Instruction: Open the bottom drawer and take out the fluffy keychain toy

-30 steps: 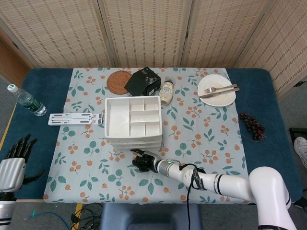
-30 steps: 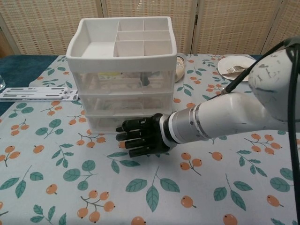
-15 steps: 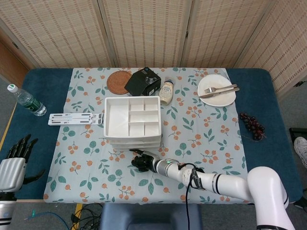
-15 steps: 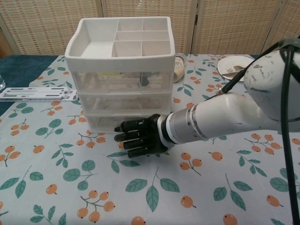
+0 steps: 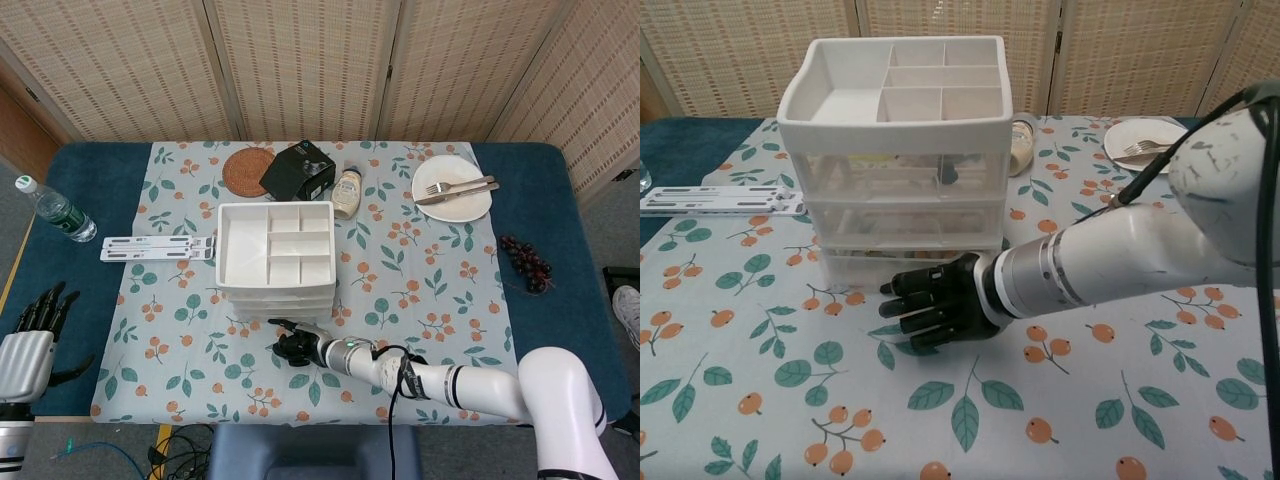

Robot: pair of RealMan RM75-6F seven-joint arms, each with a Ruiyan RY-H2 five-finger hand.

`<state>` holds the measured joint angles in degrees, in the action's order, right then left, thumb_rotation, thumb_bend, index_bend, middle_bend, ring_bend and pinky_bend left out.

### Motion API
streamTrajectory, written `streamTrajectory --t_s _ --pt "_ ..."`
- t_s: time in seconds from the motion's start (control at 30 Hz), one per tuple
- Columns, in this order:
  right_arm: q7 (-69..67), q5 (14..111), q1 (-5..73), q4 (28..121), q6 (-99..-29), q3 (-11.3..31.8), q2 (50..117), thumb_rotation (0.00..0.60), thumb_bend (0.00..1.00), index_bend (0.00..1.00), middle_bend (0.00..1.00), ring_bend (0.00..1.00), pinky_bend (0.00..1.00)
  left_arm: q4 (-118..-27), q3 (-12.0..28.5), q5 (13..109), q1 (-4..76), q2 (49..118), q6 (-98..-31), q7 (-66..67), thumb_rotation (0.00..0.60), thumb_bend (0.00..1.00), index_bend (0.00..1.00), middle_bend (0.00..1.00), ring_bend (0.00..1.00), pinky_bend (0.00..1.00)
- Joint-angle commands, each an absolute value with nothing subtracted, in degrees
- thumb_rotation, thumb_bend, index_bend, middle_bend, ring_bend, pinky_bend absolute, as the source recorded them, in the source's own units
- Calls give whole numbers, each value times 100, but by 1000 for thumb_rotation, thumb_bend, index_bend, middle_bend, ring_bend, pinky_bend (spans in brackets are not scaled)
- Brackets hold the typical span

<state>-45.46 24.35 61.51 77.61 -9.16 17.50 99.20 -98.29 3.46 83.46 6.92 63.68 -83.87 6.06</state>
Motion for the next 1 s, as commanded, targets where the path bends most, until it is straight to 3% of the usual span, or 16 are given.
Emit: streamTrajectory --t_s 0.03,0.73,1.0 --pt "-4517 2447 6138 7821 -935 1727 9895 600 924 0 780 1000 1000 -9832 342 8352 687 6367 -8393 604 600 190 95 0 29 115" --pt "-4234 2697 5907 8534 -1118 1649 9669 600 924 0 777 1000 1000 -9835 318 8409 638 6352 -8464 561 600 190 95 0 29 115" --pt "-3155 3762 5506 9770 -2492 1352 9149 600 923 0 768 1000 1000 -9832 323 8435 656 6357 -8450 555 600 189 95 0 29 115"
